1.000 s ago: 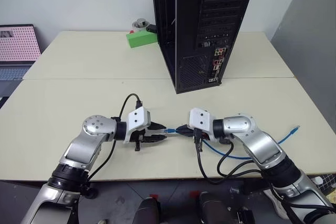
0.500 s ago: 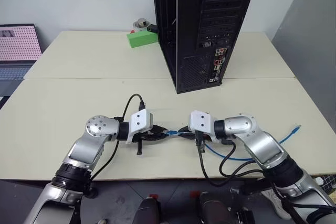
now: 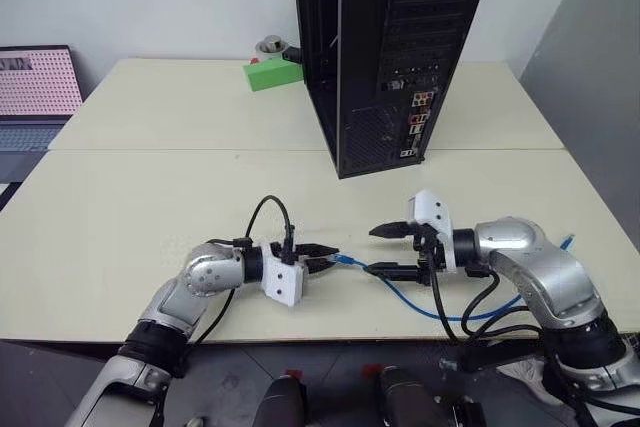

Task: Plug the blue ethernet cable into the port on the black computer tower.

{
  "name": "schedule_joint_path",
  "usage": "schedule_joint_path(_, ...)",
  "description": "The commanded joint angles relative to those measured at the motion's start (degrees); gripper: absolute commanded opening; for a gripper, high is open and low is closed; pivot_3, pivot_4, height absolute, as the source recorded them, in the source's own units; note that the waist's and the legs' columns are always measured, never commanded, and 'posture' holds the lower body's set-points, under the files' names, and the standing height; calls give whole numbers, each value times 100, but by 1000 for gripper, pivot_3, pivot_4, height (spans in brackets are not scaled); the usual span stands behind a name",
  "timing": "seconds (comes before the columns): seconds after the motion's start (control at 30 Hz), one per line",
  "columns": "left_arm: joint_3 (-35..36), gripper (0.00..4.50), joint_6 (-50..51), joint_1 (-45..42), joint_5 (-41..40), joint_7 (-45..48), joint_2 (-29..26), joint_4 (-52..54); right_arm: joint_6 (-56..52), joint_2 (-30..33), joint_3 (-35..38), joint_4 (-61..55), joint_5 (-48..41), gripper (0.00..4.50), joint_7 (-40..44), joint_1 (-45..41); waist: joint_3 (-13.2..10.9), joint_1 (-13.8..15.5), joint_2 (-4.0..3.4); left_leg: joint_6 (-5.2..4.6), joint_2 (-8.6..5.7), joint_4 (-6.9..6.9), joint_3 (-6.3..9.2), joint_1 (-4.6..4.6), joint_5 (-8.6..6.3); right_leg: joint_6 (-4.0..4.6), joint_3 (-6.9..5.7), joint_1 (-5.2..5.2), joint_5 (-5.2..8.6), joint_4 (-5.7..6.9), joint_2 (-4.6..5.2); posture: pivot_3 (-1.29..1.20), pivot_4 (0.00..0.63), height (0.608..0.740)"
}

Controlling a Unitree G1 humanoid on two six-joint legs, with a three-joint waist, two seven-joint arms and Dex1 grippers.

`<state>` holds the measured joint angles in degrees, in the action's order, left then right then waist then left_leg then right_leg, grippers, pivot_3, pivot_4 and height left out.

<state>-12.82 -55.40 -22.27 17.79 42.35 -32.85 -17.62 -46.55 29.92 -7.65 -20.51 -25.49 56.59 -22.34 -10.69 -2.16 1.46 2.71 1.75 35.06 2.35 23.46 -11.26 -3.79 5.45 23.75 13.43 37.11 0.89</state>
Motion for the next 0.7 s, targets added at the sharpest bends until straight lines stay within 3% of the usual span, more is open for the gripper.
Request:
schedule_joint_path(0.03, 287, 276, -879, -118, 565, -944, 42, -78, -564, -269, 394, -304, -562, 3526, -500, 65, 0, 10, 0, 0, -1, 0, 0, 0, 0, -1, 0, 0, -1, 1, 0, 0, 150, 740)
schedule_joint_path(0.37, 240, 275, -1137, -216, 1231, -1964, 13, -90, -1013, -636, 436, -277, -1190, 3526, -998, 9, 0, 25, 0, 0, -1, 2, -1, 0, 0, -16, -2, -1, 5, 2, 0, 0, 150, 740)
schedule_joint_path(0.4, 234, 275, -1122, -225, 1254, -2025, 6, -90, -1022, -632, 438, -264, -1224, 3159, -1024, -3, 0, 25, 0, 0, -1, 2, -1, 0, 0, -17, -2, -2, 4, 2, 0, 0, 150, 740)
schedule_joint_path(0.7, 140, 275, -1022, -253, 1390, -2345, -44, -53, -969, -592, 354, -166, -1308, 1264, -1122, -74, 0, 25, -1, 0, -1, 2, 0, -1, 0, -24, -4, -2, 8, 2, 0, 0, 150, 740)
